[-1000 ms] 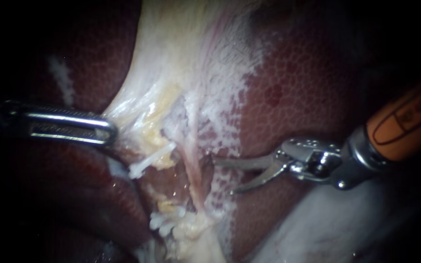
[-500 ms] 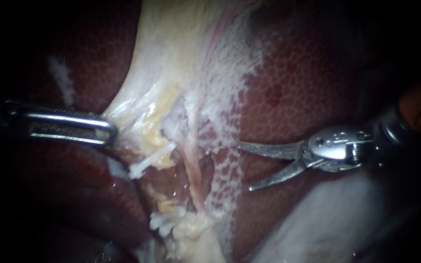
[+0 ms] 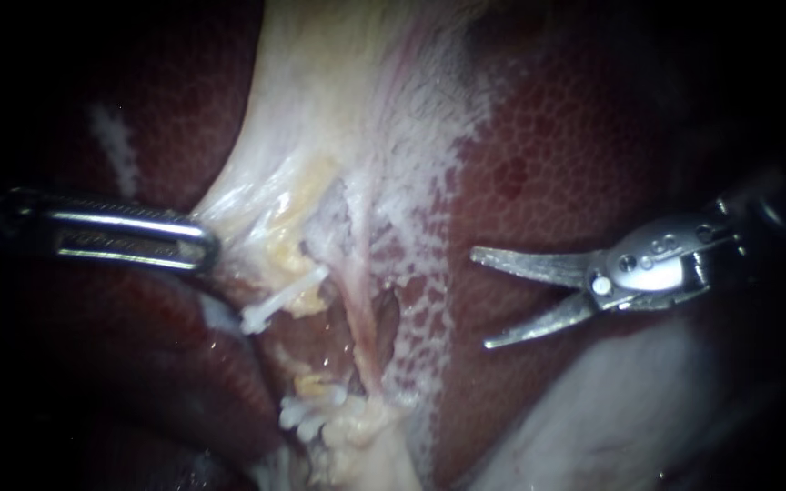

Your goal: Go back from the cut left tube

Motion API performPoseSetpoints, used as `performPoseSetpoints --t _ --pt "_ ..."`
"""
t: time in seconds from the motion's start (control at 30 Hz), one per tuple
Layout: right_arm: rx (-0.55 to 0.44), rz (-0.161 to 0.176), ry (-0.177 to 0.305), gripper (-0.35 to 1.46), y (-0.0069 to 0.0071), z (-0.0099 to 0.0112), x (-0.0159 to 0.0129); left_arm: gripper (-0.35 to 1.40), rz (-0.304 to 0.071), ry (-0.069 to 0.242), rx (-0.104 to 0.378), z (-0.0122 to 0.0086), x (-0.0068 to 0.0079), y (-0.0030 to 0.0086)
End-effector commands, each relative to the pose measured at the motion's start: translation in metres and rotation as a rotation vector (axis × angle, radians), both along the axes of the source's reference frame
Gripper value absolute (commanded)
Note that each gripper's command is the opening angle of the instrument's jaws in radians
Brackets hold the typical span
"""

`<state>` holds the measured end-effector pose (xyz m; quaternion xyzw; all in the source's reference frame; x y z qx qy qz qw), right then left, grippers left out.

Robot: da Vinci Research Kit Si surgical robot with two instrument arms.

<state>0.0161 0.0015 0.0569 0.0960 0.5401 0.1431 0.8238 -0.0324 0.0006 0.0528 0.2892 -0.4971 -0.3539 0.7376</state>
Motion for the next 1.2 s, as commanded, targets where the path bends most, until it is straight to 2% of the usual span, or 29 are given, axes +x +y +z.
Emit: performPoseSetpoints --t 0.03,0.3,0.47,0.73,0.87,1.03,1.2 --pt "-0.002 0.000 0.000 1.43 0.0000 0.0001 0.0000 -0.35 0.000 0.000 0.000 0.0000 0.0000 0.0000" --pt "-0.003 0.001 -0.001 1.43 0.0000 0.0002 0.0003 -0.35 -0.001 0.001 -0.003 0.0005 -0.0002 -0.0002" --pt "-0.004 0.001 -0.001 1.43 0.0000 0.0005 0.0002 -0.35 -0.002 0.004 -0.011 0.0022 -0.0007 -0.0006" --pt "-0.002 -0.005 -0.008 1.43 0.0000 0.0006 0.0000 -0.35 0.001 0.009 -0.033 0.0062 -0.0025 -0.0018" --pt "-0.003 -0.005 -0.008 1.43 0.0000 0.0008 -0.0001 -0.35 0.006 0.006 -0.037 0.0079 -0.0039 -0.0021" --pt "-0.008 -0.009 -0.010 1.43 0.0000 0.0008 -0.0001 -0.35 0.012 0.002 -0.033 0.0088 -0.0051 -0.0026" --pt "-0.013 -0.012 -0.010 1.43 0.0000 0.0008 -0.0003 -0.35 0.014 0.000 -0.033 0.0089 -0.0054 -0.0027"
